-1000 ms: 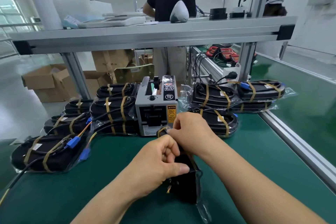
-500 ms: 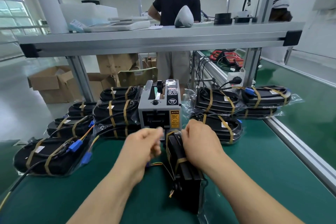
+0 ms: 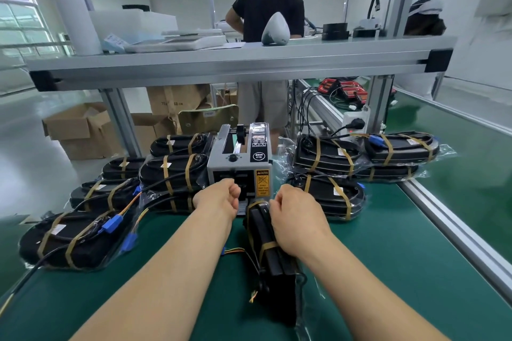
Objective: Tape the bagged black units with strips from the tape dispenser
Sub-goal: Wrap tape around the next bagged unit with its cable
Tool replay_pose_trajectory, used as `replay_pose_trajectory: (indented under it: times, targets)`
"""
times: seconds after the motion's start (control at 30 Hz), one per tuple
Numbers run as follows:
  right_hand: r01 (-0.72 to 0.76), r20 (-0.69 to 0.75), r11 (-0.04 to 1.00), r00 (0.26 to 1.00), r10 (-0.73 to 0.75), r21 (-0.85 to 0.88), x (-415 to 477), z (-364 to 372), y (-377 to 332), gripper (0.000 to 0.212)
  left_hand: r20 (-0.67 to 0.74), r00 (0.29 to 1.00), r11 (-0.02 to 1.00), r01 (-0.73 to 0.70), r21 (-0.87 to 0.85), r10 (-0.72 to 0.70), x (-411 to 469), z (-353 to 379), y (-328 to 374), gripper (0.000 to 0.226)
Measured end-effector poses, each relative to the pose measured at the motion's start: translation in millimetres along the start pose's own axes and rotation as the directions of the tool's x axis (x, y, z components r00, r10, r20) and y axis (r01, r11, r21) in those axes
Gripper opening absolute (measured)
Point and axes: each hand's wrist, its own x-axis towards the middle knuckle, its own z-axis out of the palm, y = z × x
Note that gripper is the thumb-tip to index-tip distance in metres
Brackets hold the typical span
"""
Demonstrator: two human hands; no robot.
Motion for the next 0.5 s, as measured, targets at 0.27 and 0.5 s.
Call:
replay_pose_trajectory:
  times: [0.27,0.5]
  targets:
    - [-0.009,0.042,0.999,0.999,0.011,-0.053,0.9,-1.0,6.3,0.024,0.252,0.950,0.976,-0.206,0.067,0.183,-19.2,-24.4,-6.4,0.019]
    - [-0.074,0.087,0.987,0.994,0.062,0.142,4.0,0.6,10.5,0.022,0.684,0.729,0.793,-0.409,0.451,-0.014,-52.8,-49.8,8.3,0.023]
